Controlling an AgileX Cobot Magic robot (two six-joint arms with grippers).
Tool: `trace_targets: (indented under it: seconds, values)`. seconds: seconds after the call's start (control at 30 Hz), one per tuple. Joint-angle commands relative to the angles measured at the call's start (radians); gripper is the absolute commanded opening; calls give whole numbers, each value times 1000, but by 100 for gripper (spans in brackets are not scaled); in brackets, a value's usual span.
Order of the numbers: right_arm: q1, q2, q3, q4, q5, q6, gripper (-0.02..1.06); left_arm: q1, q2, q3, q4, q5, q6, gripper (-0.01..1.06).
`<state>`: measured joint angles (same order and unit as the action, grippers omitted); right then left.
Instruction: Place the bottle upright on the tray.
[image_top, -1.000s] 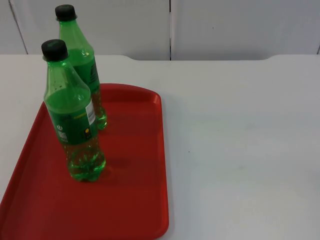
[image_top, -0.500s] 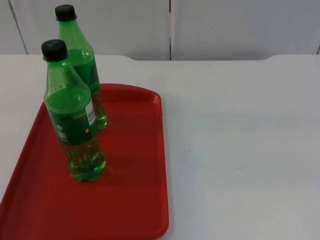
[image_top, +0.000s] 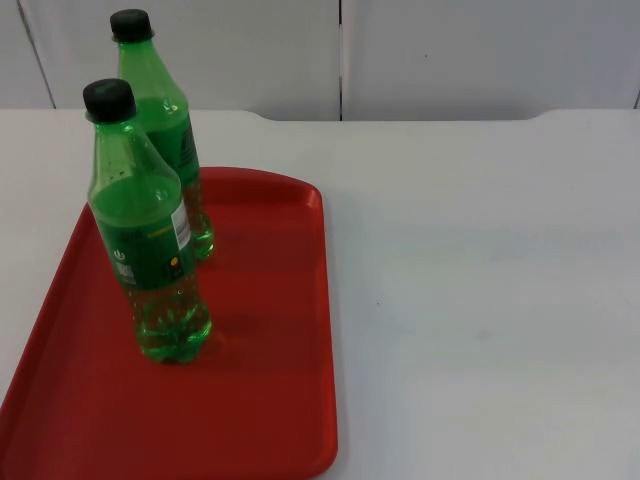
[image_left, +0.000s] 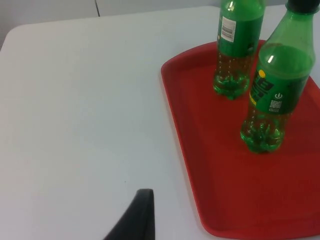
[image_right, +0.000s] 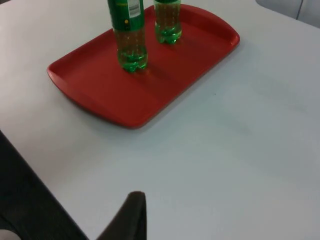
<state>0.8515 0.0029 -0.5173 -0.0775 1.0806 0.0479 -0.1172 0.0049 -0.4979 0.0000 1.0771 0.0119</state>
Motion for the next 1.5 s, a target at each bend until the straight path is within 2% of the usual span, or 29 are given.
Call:
trace_targets:
  seconds: [0.0, 1.47]
  values:
    - [-1, -3, 3, 3, -1, -8, 105, 2, -5, 4, 8, -2, -2, 105]
    - [-6, -3, 3, 4, -1, -8, 105, 2, -5, 4, 10, -2, -2, 105]
